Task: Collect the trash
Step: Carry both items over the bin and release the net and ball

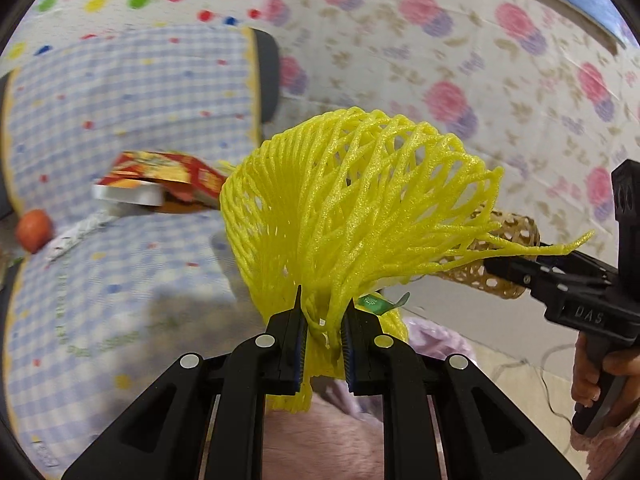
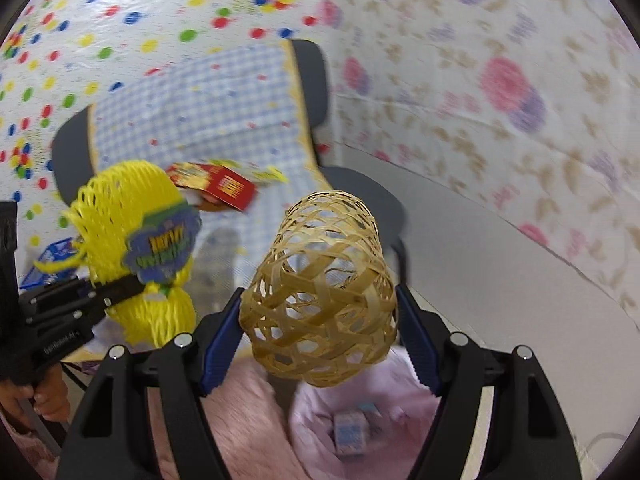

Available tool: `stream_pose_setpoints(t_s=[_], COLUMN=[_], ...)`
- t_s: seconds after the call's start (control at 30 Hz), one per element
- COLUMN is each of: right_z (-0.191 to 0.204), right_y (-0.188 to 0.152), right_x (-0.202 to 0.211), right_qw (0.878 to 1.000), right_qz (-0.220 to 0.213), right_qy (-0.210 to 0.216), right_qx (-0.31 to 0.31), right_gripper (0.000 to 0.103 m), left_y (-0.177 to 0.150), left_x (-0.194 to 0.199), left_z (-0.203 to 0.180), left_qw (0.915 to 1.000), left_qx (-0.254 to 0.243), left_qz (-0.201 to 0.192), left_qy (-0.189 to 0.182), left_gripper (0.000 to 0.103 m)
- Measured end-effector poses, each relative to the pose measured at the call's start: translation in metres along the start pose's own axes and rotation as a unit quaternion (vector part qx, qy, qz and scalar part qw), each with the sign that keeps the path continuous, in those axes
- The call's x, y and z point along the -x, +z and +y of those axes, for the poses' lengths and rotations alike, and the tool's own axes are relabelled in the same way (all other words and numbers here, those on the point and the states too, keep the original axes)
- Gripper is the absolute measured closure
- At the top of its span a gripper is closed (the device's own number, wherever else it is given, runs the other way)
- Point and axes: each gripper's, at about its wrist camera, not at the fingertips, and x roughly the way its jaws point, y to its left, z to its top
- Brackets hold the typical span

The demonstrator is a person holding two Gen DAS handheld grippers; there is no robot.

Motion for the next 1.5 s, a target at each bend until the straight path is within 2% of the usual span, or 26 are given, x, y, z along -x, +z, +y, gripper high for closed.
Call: stream_pose_setpoints(t_s=[0.17,0.37,0.47,0.5,0.63,0.7,0.87,1.1,1.17,1.2,1.5], right_z=[-0.029,-0.055,-0.064,-0.066,-0.079,-0.085,-0.093,-0.085,-0.083,-0.083,-0.069], right_y=[-0.022,-0.035,-0.041,-0.042,-0.05,-0.052,-0.056,-0.062,-0.065,-0.065,-0.051], right_x=[0.006,0.012,0.008,0.007,0.002,0.001,-0.005,-0.025,-0.031,-0.032,-0.035], right_qw=[0.999,0.997,0.996,0.995,0.993,0.992,0.991,0.99,0.989,0.989,0.991], right_qz=[0.023,0.033,0.043,0.046,0.057,0.06,0.069,0.104,0.111,0.112,0.103], right_qy=[-0.036,-0.059,-0.064,-0.065,-0.071,-0.073,-0.07,-0.042,-0.041,-0.041,-0.035], right_qx=[-0.026,-0.049,-0.055,-0.058,-0.073,-0.081,-0.089,-0.086,-0.091,-0.093,-0.074], right_gripper=[0.031,0.031,0.031,0.031,0.031,0.031,0.031,0.03,0.02,0.017,0.017], left_y=[-0.005,-0.017,-0.023,-0.025,-0.035,-0.041,-0.039,-0.02,-0.017,-0.016,-0.011], left_x=[-0.028,-0.07,-0.085,-0.094,-0.12,-0.124,-0.12,-0.111,-0.107,-0.104,-0.089], left_z=[-0.033,-0.067,-0.077,-0.079,-0.082,-0.082,-0.084,-0.077,-0.072,-0.067,-0.036], left_qw=[0.9969,0.9863,0.9818,0.9796,0.9721,0.9701,0.9706,0.9807,0.9827,0.9838,0.9893], left_qx=[-0.031,-0.057,-0.066,-0.067,-0.055,-0.057,-0.068,-0.05,-0.044,-0.039,-0.001], left_qz=[0.044,0.115,0.134,0.146,0.195,0.206,0.202,0.168,0.162,0.158,0.138], left_qy=[-0.059,-0.104,-0.117,-0.12,-0.119,-0.115,-0.111,-0.086,-0.079,-0.075,-0.049], left_gripper=[0.085,0.078,0.065,0.056,0.049,0.033,0.029,0.029,0.029,0.029,0.029])
